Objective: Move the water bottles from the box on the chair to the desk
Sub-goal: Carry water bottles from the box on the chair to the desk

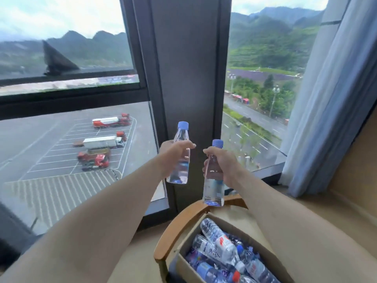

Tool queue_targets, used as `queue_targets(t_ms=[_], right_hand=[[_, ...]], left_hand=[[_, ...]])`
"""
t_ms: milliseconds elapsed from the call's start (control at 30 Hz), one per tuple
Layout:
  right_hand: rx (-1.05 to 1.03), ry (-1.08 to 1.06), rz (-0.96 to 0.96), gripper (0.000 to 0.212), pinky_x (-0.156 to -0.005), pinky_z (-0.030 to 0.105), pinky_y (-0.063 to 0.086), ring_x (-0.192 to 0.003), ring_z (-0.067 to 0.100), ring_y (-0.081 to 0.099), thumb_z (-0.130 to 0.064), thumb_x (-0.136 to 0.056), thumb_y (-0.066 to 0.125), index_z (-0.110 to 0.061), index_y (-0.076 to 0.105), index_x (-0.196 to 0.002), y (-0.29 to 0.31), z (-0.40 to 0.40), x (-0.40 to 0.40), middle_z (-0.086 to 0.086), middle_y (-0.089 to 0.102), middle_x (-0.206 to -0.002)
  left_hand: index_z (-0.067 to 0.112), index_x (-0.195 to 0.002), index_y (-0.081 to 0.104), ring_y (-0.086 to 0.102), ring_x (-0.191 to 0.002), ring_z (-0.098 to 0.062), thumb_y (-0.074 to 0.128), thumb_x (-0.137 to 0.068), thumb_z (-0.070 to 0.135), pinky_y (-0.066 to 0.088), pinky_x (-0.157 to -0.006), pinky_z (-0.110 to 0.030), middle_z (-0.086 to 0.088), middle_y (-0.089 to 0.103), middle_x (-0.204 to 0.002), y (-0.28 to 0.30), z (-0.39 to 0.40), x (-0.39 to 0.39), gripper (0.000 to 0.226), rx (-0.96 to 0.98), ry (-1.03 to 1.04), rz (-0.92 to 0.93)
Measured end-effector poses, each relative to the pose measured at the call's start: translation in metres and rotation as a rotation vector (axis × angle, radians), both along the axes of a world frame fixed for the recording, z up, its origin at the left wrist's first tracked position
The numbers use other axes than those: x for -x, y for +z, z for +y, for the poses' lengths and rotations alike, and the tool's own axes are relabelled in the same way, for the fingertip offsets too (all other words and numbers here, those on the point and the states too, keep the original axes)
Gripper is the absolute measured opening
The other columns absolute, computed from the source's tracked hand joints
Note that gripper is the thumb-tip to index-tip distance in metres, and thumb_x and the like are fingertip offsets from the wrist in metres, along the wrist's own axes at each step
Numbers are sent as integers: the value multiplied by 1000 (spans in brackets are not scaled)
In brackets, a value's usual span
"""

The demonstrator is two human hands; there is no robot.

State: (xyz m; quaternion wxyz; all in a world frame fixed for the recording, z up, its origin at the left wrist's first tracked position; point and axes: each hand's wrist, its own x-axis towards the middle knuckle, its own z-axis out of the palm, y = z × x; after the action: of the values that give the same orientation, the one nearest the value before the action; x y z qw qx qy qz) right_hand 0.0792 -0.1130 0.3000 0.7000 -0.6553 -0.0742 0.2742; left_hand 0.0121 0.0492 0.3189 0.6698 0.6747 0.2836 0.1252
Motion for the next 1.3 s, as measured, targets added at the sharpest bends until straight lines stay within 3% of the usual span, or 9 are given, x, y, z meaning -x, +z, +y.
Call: queue_targets(t_ms=[100, 267, 467, 533, 800, 900, 1033, 1167, 1300], right_hand=[[44, 118, -17, 26, -67, 43, 63, -63, 26, 69, -26, -85, 75, -8, 65, -100, 2, 30, 32, 13, 69, -77], [25, 374, -48, 15, -59, 42, 62, -55, 26, 66, -21, -89, 72, -7, 68, -89, 24, 92, 96, 11, 66, -67], [-59, 734, -65, 13, -57, 34, 58, -58, 26, 61, -19, -89, 68, -8, 65, -95, 43, 169, 221, 11, 59, -72], [-62, 846, -76, 16, -58, 35, 58, -59, 25, 61, -19, -90, 67, -7, 65, -101, 42, 191, 279, 10, 59, -71], [-71, 1170, 8, 15, -51, 35, 57, -53, 20, 56, -11, -88, 68, -10, 62, -102, 37, 231, 555, 8, 50, -68], [-60, 1284, 0, 13, -64, 48, 62, -54, 22, 60, -12, -87, 70, -9, 65, -99, 39, 232, 668, 8, 57, -63], [-79, 1461, -68, 20, -86, 64, 57, -75, 30, 65, -14, -84, 71, -6, 65, -101, 41, 216, 813, 16, 63, -84], [-69, 1613, -93, 18, -73, 60, 61, -60, 28, 68, -13, -83, 73, -5, 63, -95, 39, 194, 937, 9, 65, -60], [-37, 1820, -82, 14, -55, 39, 57, -48, 27, 61, -9, -83, 71, -5, 60, -91, 35, 173, 1043, 13, 62, -58]], left_hand=[[5, -113, 68, 72, -77, -31, 83, -70, 30, 64, -74, -50, -16, 73, -95, 6, 20, 50, 52, -26, 87, 37], [5, -101, 73, 72, -66, -26, 81, -76, 28, 62, -62, -39, -10, 75, -80, 23, 51, 149, 35, -41, 264, 16], [11, -95, 76, 74, -82, -29, 83, -72, 30, 62, -75, -43, -7, 78, -83, 41, 85, 307, 30, -111, 608, -9], [12, -100, 74, 70, -91, -28, 83, -66, 35, 58, -82, -44, -8, 75, -92, 42, 91, 372, 42, -106, 724, -12], [11, -89, 72, 67, -70, -28, 84, -64, 32, 57, -65, -35, -12, 69, -82, 40, 68, 664, 35, -54, 1176, -13], [13, -87, 70, 63, -69, -28, 82, -58, 33, 53, -68, -35, -10, 68, -77, 45, 43, 773, 37, -67, 1281, -32], [12, -90, 72, 66, -64, -28, 84, -67, 27, 54, -64, -35, -11, 69, -78, 42, 4, 907, 30, -80, 1483, -31], [9, -92, 71, 67, -66, -28, 84, -68, 28, 55, -67, -35, -10, 69, -77, 32, -42, 1023, 33, -10, 1672, -14], [10, -96, 69, 67, -89, -33, 84, -66, 32, 54, -93, -47, -16, 69, -95, 21, -96, 1116, 40, 31, 1860, -29]])
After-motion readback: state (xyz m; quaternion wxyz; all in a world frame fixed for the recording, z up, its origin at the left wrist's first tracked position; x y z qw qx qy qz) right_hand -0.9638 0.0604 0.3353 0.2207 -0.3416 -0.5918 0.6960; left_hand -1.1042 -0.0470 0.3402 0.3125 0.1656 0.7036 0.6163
